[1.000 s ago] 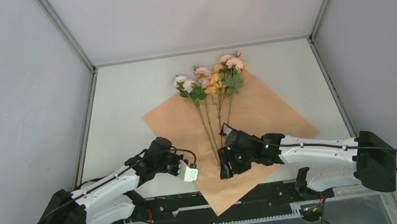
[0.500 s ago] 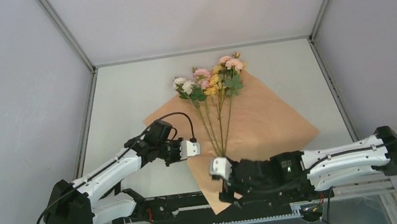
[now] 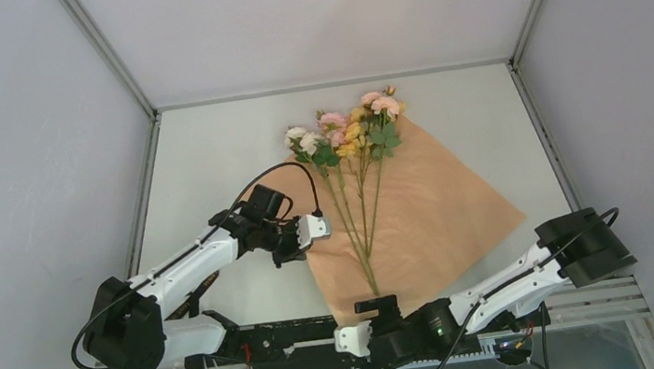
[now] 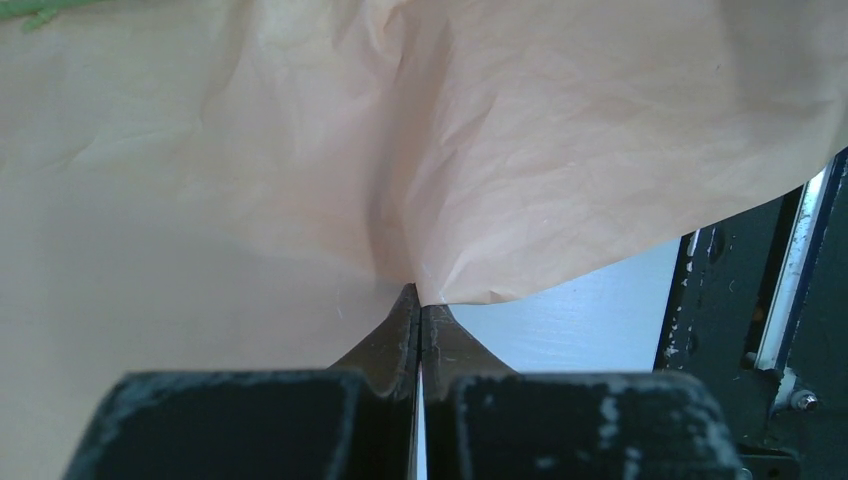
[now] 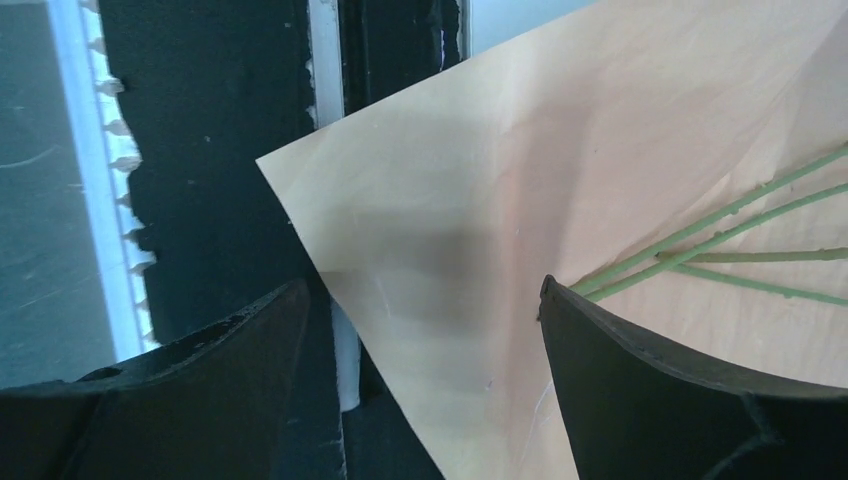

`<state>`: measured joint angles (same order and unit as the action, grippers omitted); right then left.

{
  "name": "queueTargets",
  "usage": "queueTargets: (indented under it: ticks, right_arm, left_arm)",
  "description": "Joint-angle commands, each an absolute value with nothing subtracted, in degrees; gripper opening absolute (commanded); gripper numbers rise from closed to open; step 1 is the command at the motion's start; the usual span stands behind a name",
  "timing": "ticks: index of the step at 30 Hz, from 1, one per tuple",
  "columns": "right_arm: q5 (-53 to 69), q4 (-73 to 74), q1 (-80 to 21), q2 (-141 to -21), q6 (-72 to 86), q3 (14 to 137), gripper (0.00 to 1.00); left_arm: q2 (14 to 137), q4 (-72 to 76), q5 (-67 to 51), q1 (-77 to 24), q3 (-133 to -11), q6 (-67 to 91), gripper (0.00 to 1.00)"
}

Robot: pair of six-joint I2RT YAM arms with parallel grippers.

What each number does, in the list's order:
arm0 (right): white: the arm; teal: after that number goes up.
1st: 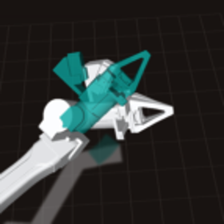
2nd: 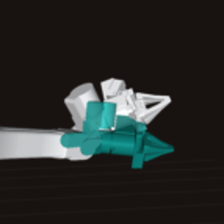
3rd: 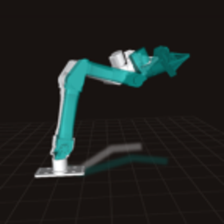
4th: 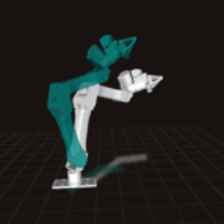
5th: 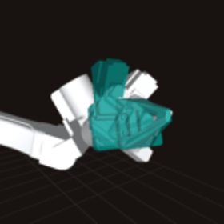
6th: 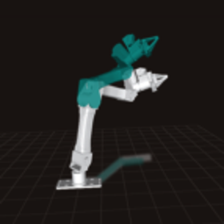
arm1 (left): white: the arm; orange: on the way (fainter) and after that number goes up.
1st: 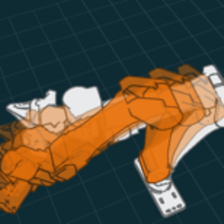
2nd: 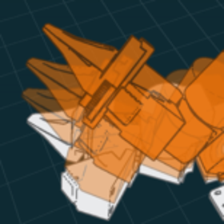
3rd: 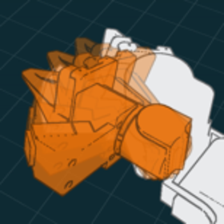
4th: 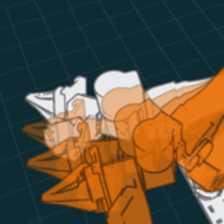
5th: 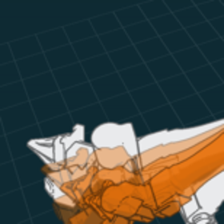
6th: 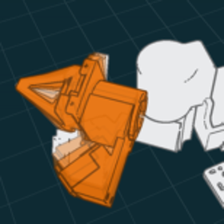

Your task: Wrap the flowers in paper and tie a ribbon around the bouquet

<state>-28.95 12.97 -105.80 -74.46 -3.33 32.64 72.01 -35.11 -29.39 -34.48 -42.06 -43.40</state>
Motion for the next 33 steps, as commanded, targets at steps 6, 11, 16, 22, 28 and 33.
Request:
queueTargets:
  ticks: [6,11,16,22,28,33]
  right_arm:
    - [-28.53,5.68,-101.36,-78.98,-5.35,33.05,0.80]
    - [-23.78,6.94,-96.74,-74.94,-3.02,32.68,0.32]
    - [-13.84,6.59,-90.78,-70.55,0.63,30.63,0.03]
    - [1.83,3.60,-80.01,-64.14,6.04,27.62,0.00]
    - [26.05,3.21,-65.01,-62.75,11.62,26.54,0.00]
    - [37.24,4.07,-54.72,-63.00,15.71,26.01,0.00]
  left_arm:
    - [73.02,-35.43,-31.42,-33.81,-44.93,-41.84,0.00]
    - [72.72,-35.23,-30.20,-33.68,-44.40,-42.25,0.00]
    - [75.36,-35.09,-26.98,-33.17,-45.26,-41.72,0.00]
    - [72.50,-34.78,-25.70,-33.12,-45.58,-43.37,0.48]
    - [67.48,-40.47,-26.51,-35.01,-50.53,-44.58,0.71]
    - [64.27,-48.73,-29.25,-43.19,-51.43,-47.27,0.72]
